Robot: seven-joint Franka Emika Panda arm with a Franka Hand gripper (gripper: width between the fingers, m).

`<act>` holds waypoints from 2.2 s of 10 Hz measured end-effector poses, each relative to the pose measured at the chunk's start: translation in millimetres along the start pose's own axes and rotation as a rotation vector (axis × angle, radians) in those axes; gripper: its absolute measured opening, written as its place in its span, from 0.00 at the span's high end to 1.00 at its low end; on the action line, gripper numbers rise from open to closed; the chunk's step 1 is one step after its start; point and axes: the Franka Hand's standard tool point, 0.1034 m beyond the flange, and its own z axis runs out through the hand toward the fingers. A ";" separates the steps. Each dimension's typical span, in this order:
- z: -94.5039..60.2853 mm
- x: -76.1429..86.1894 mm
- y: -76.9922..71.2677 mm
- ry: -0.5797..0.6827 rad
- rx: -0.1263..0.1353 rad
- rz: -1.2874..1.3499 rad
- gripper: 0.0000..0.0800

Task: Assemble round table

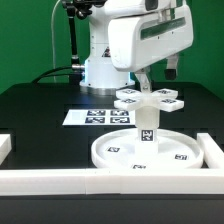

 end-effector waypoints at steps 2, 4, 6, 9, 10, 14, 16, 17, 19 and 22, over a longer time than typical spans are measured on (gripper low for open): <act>2.7 -4.7 3.6 -0.012 -0.002 -0.159 0.19; 2.8 -6.7 5.2 -0.018 -0.004 -0.311 0.19; 5.4 -10.2 6.9 -0.047 -0.011 -0.543 0.19; 9.2 -14.9 9.9 -0.069 -0.011 -0.695 0.19; 9.5 -16.0 11.4 -0.069 -0.010 -0.668 0.19; 12.9 -23.4 19.6 -0.068 -0.008 -0.596 0.19; 17.2 -24.4 17.4 -0.070 -0.002 -0.578 0.19; 18.0 -21.0 13.9 -0.069 -0.001 -0.550 0.19; 18.6 -19.7 12.7 -0.069 -0.001 -0.538 0.19; 17.8 -19.2 13.2 -0.069 -0.001 -0.518 0.19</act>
Offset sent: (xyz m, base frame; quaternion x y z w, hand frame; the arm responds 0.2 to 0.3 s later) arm 0.0000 0.0000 0.0000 0.0000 0.0000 -0.1296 0.9916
